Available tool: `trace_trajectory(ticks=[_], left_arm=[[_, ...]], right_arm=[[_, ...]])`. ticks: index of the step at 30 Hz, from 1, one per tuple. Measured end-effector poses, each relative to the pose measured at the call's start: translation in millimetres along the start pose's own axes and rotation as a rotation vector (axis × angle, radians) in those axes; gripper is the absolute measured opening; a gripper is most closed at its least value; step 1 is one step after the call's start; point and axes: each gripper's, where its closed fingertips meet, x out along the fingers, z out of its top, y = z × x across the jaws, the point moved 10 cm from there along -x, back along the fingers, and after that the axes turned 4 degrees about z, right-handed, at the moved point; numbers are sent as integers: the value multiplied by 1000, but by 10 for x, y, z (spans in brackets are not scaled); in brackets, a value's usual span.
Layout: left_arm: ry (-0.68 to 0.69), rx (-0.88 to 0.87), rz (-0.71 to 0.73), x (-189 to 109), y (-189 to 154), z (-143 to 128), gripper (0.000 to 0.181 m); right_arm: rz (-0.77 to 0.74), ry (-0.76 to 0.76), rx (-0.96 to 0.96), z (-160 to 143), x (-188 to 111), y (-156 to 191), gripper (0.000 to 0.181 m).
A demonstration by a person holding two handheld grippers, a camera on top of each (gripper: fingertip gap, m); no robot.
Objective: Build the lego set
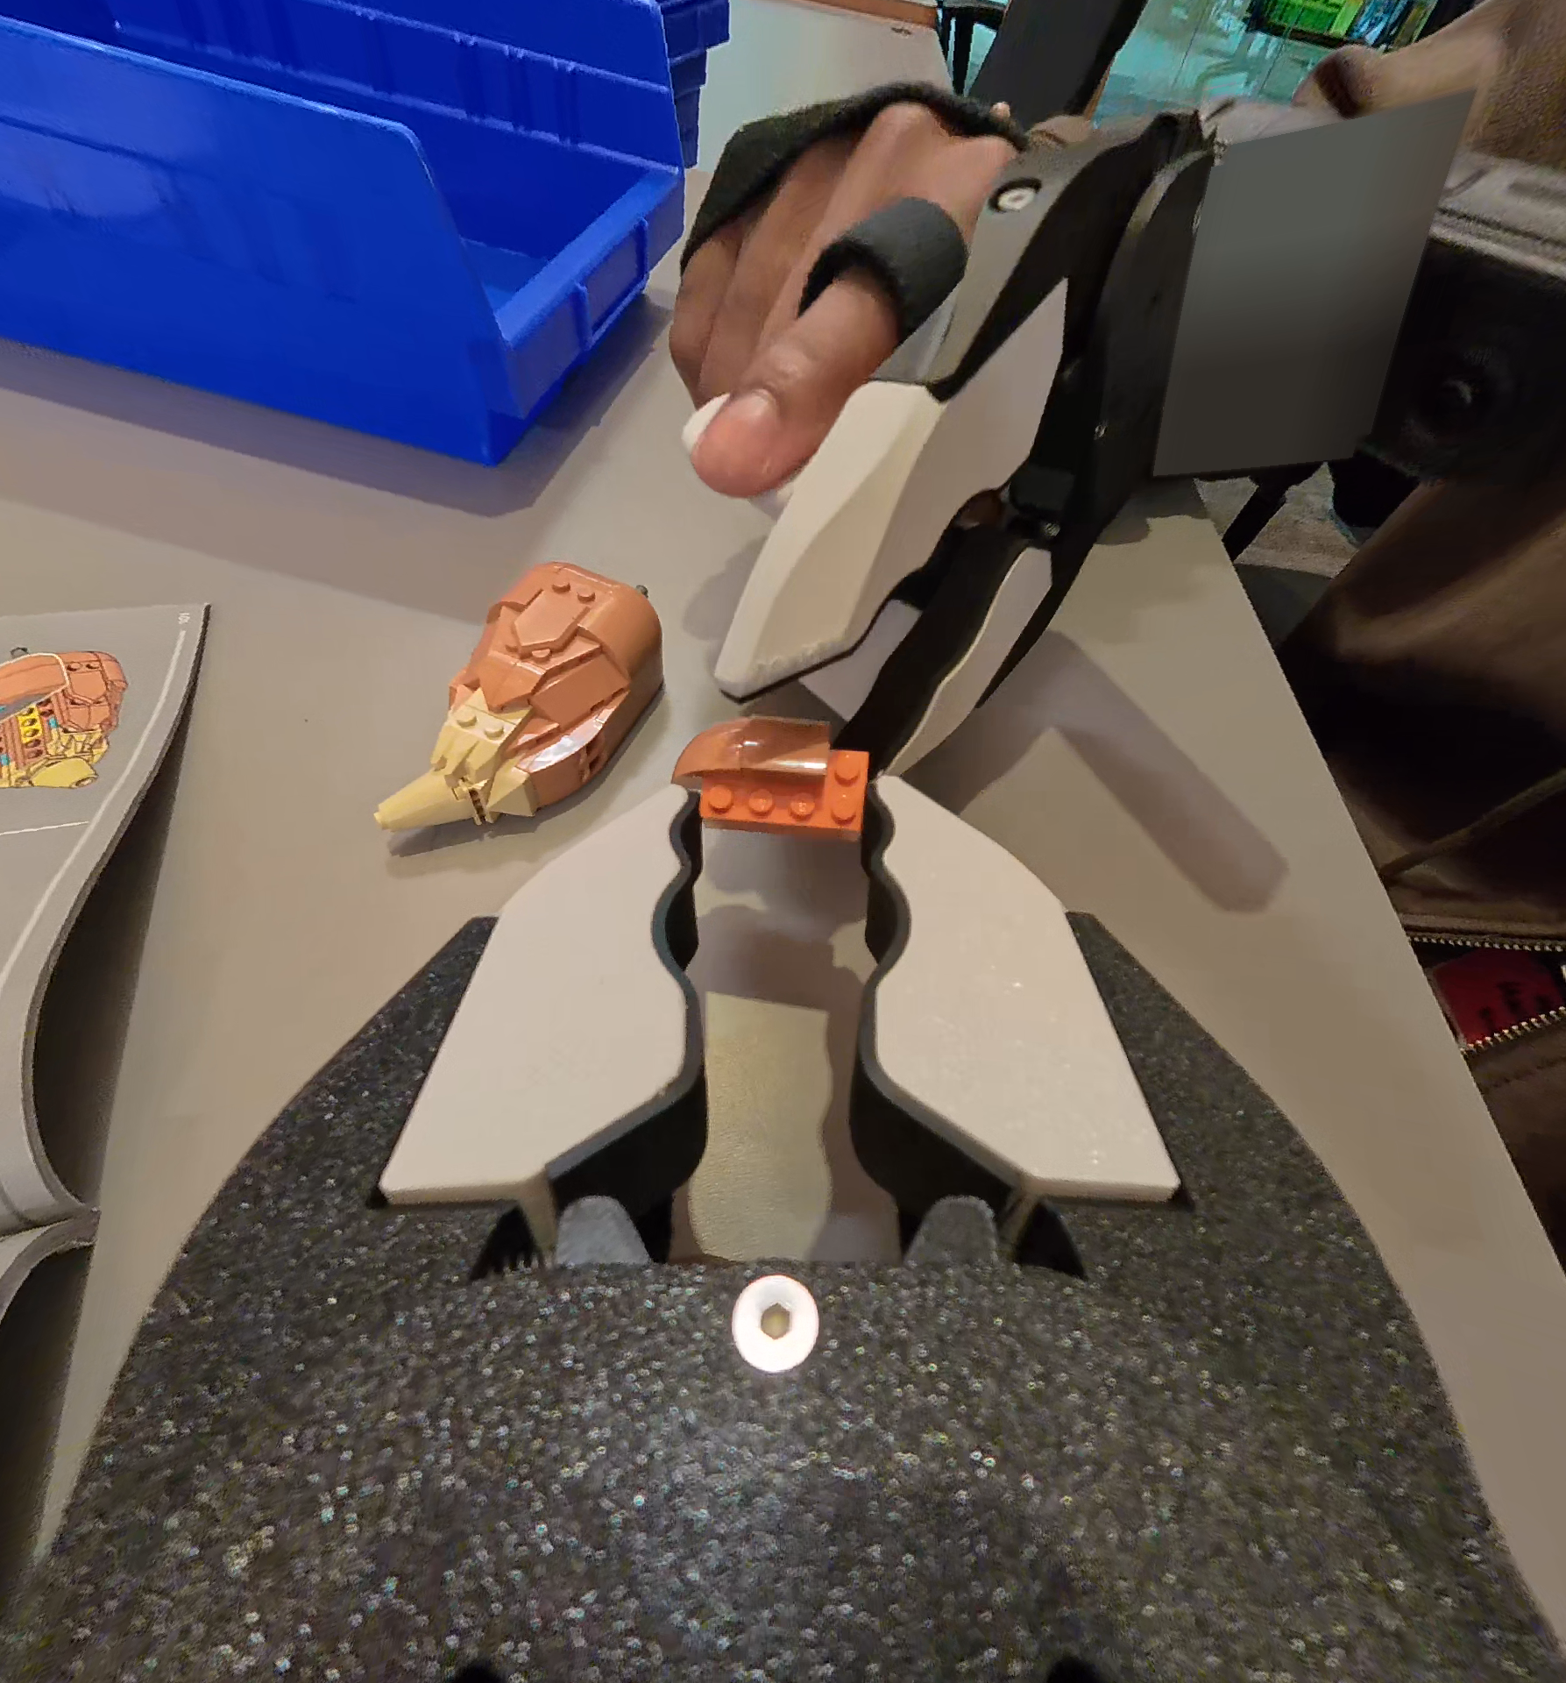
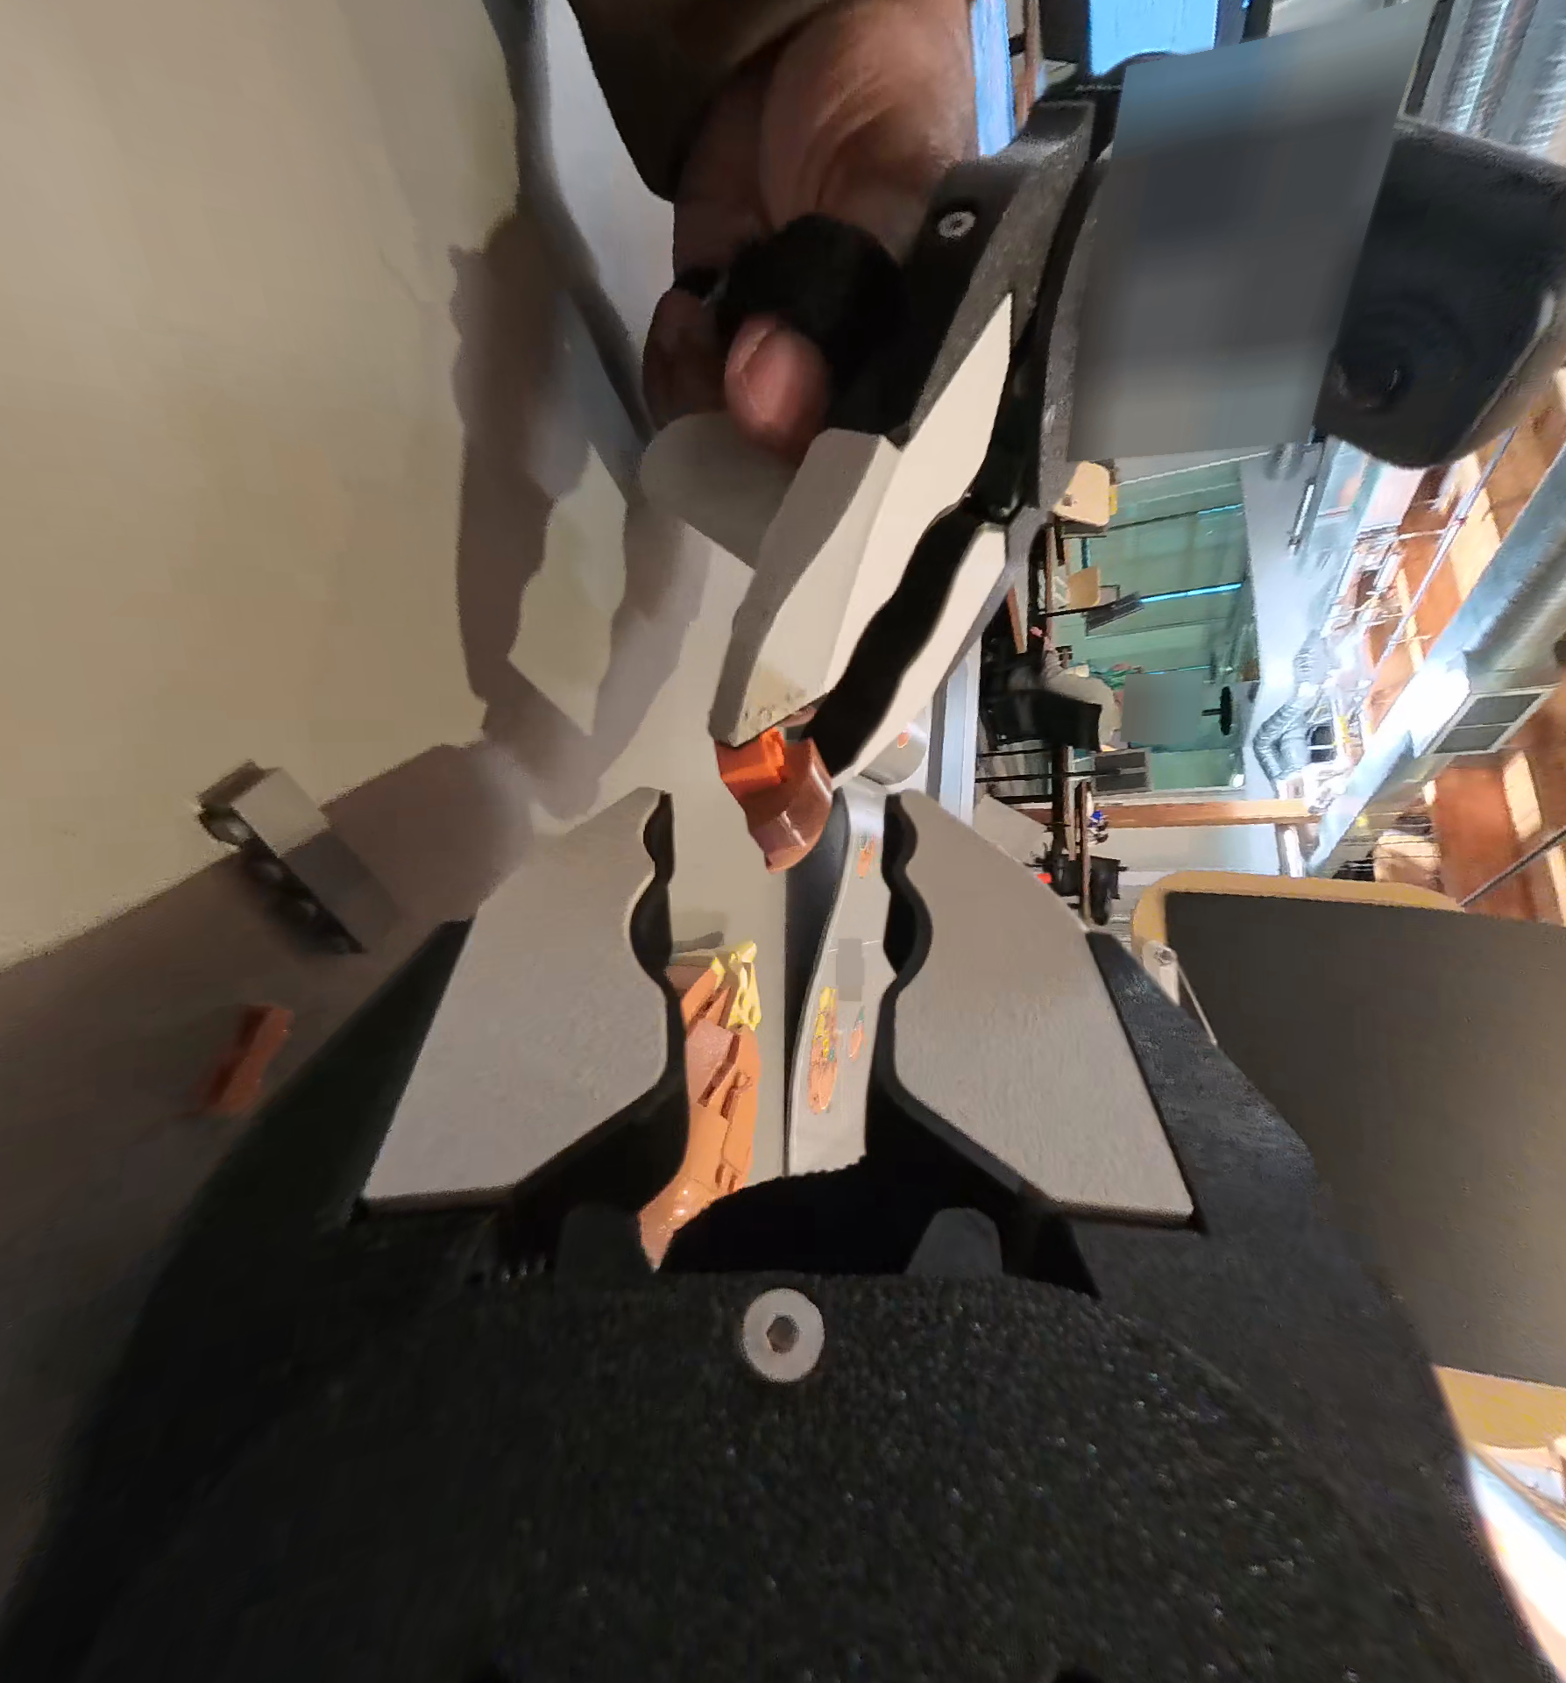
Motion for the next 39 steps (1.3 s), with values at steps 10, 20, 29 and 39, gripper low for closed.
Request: trace_trajectory(ticks=[10,20,29,39], left_arm=[[-12,-10,-25,-4,-13,8,34],[-43,-35,-69,-8,-26,19,34],[-73,-68,-84,-23,-14,25,33],[-128,-112,-87,-56,16,48,34]], right_arm=[[-38,15,-78,12,54,44,28],[-82,27,-134,46,15,32,17],[-91,61,-140,78,5,10,16],[-191,76,-139,83,8,10,19]])
